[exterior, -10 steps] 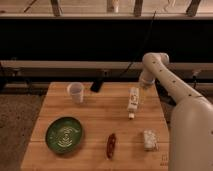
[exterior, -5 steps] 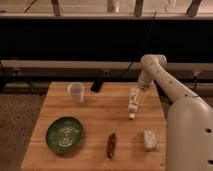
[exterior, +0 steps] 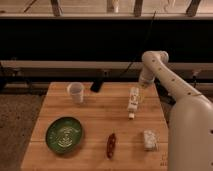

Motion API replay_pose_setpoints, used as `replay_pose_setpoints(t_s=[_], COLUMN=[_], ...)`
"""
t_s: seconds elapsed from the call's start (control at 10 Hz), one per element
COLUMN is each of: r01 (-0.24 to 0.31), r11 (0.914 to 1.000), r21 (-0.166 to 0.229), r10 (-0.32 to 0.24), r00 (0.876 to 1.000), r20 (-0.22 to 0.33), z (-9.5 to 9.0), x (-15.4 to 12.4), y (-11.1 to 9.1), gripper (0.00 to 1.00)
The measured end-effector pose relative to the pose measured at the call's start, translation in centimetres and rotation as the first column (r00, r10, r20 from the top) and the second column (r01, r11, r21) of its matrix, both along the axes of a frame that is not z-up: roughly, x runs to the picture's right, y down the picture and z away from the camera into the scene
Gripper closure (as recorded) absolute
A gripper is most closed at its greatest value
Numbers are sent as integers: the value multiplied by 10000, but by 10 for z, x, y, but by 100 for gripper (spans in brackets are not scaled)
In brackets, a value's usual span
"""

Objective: Place the bottle in the ceramic bowl

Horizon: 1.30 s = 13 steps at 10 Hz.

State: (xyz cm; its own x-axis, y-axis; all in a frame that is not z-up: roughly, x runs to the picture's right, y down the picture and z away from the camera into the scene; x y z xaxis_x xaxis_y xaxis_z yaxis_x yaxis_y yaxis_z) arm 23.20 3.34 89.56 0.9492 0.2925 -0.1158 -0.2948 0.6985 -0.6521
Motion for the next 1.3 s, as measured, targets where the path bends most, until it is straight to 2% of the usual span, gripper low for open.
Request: replay_pose_setpoints(t_s=[0.3,0.5,1.0,1.2,1.3], r01=[-928,-1340,-2125,-2604,-3019], r11=[9957,9910,9769,9651,9530], r21=[10,8,-241,-293,-252], r10=[923,1316,1960,2352,2707], r00=[9891,9726,9347,9102,8860], r20=[-1149,-1917,-2966,-3410,-3765], z=[1,1,2,3,4], x=[3,4,-2,-3,-3], y=[0,0,2,7,9], gripper=[20,20,20,20,20])
